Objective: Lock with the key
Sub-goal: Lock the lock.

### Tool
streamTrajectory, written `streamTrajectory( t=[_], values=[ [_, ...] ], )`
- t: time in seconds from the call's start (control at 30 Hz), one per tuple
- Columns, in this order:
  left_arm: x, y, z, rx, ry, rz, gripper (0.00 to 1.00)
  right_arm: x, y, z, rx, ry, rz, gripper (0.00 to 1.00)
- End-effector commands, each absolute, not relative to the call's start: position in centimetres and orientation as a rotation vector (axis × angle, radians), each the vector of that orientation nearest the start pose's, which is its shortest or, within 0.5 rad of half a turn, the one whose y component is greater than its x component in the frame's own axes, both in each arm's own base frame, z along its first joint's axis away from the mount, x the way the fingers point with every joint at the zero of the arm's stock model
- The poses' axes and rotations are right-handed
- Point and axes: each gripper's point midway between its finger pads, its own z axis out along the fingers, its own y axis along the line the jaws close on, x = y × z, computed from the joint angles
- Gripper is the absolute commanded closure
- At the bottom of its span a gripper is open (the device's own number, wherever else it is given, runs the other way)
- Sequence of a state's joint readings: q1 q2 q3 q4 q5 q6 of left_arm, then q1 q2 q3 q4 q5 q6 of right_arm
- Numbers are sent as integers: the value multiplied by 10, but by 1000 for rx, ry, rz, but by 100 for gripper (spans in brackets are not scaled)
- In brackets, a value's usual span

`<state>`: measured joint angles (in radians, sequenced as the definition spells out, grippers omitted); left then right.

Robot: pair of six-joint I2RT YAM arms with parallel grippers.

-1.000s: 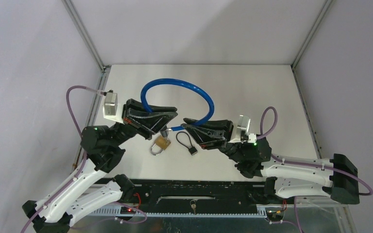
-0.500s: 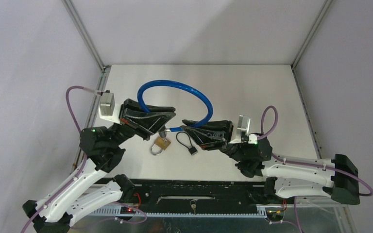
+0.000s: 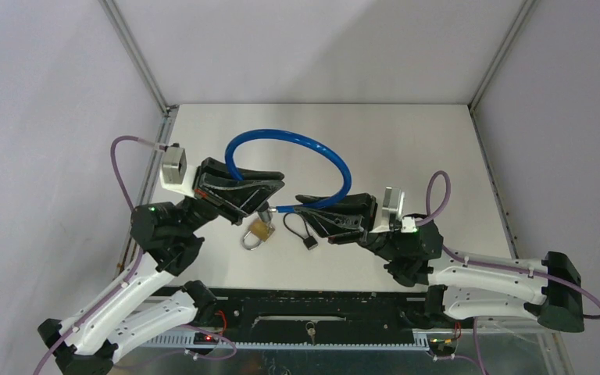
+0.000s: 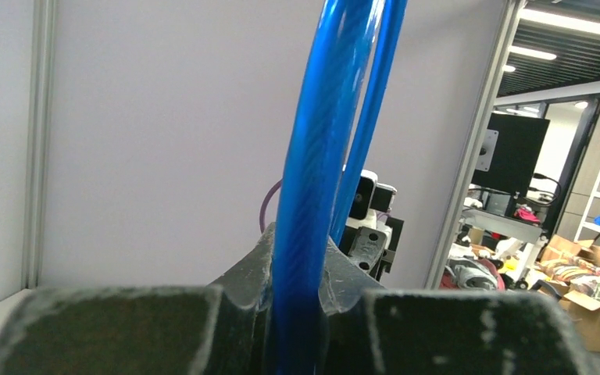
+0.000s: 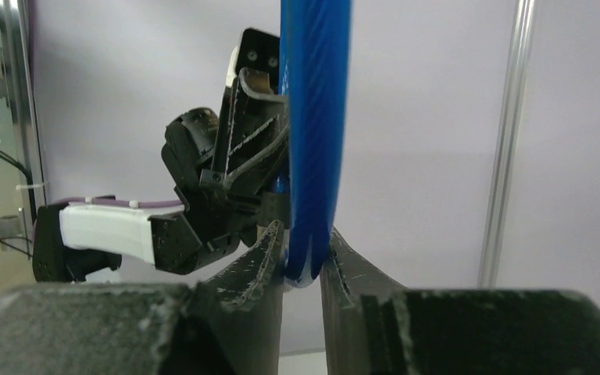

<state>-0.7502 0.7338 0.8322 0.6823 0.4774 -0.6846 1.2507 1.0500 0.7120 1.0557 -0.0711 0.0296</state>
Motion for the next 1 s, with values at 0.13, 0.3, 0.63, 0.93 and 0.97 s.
streamTrajectory(
  t=[0.13, 0.3, 0.63, 0.93, 0.97],
  values=[
    [87, -230, 524, 531, 725, -1575, 100, 99, 343, 422, -678, 818, 1182, 67],
    [87, -228, 524, 509, 715, -1587, 100, 93, 334, 427, -706, 790, 1164, 59],
    [65, -219, 540, 561, 581, -1645, 100, 80, 328, 426, -733, 814, 1244, 60],
    [53, -217, 547, 587, 494, -1737, 100, 74, 330, 435, -719, 768, 1289, 68],
    [53, -217, 548, 584, 491, -1741, 100, 73, 329, 435, -722, 760, 1285, 68]
  ],
)
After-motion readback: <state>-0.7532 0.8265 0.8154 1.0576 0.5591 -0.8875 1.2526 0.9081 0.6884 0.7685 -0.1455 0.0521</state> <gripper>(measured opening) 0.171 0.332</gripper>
